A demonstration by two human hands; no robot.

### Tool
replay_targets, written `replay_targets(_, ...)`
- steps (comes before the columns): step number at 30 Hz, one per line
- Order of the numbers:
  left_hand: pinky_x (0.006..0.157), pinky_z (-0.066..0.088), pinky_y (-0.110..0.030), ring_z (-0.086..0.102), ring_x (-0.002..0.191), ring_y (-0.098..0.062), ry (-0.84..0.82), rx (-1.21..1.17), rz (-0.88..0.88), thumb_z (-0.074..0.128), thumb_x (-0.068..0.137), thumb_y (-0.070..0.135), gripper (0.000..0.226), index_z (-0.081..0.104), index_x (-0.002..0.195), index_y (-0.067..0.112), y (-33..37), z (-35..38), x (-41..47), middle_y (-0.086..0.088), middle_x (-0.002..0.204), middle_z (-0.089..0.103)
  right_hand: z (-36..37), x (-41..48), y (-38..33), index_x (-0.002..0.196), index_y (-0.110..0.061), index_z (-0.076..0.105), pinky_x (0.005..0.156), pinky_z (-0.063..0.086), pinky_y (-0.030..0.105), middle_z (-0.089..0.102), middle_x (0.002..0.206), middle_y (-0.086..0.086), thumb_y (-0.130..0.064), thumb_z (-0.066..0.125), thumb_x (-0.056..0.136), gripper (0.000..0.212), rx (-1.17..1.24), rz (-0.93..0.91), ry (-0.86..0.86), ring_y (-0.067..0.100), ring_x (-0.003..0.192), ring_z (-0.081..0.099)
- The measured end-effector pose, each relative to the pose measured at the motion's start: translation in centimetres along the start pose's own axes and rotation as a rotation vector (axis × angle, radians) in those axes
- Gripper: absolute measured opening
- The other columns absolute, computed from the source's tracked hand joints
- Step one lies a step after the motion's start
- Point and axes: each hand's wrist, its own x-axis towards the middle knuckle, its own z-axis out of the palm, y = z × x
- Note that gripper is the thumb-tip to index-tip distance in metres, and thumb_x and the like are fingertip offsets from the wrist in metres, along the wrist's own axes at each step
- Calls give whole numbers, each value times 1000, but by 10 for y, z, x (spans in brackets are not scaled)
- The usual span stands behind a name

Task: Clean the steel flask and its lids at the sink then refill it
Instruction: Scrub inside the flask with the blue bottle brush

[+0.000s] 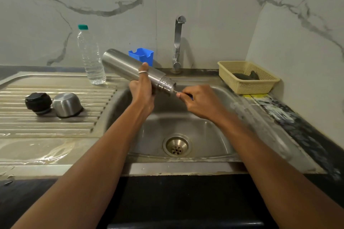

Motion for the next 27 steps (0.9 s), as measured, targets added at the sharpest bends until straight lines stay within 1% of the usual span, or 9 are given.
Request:
replay_targets(4,57,56,-30,70,79,-21,26,4,17,69,94,37,40,58,113,4,1,3,1,-9,92,68,-9,4,9,77,-20,71,53,33,27,56,59,-10,-36,64,98,28,15,75,-21,8,54,48)
replay_targets(6,61,58,-32,70,79,-23,57,-26,10,68,95,37,38,60,108,3,6,-4,8,-11,91,68,-21,-1,22,85,-20,78,57,39,30,63,64,-5,-39,64,98,27,28,114,-51,13,58,52)
replay_targets(8,65,60,-36,71,81,-24,70,-22,2,67,96,39,37,59,106,4,4,-7,9,-11,91,68,-21,-3,24,84,-22,77,58,40,30,65,65,-3,-40,65,97,26,61,132,-64,13,59,53)
replay_targets(11,53,54,-29,70,75,-20,40,23,16,68,95,40,49,56,121,0,-4,2,-3,-9,91,68,-4,3,5,77,-23,70,56,38,26,59,64,-6,-36,65,98,25,40,99,-71,11,58,52)
replay_targets(13,53,53,-27,71,78,-20,25,36,19,69,94,40,52,55,124,-1,-7,7,-6,-10,95,69,-3,8,4,76,-25,69,55,35,26,57,63,-9,-34,66,97,23,57,110,-51,9,57,50)
replay_targets(18,68,63,-40,71,77,-21,82,-13,7,69,95,39,38,58,106,4,5,-4,5,-11,94,69,-25,-2,29,95,-26,82,69,54,35,74,81,-7,-44,68,93,22,6,151,19,13,75,65)
replay_targets(21,74,63,-46,70,72,-19,133,-31,-1,68,96,39,33,53,96,9,4,-2,1,-9,89,67,-20,0,24,94,-28,81,64,48,29,72,77,-9,-46,71,90,20,-46,123,127,13,72,63)
replay_targets(24,69,63,-42,71,73,-19,121,-40,-28,68,95,39,36,55,103,7,2,2,-3,-9,92,68,-7,4,5,85,-22,74,60,34,29,63,72,-8,-33,73,89,11,-190,3,192,17,67,56)
replay_targets(27,68,63,-41,72,77,-20,123,-46,-49,69,94,40,37,57,106,7,1,1,-2,-10,97,70,-5,4,2,81,-18,63,57,34,32,62,76,-3,-21,70,88,11,-291,-58,262,24,67,57)
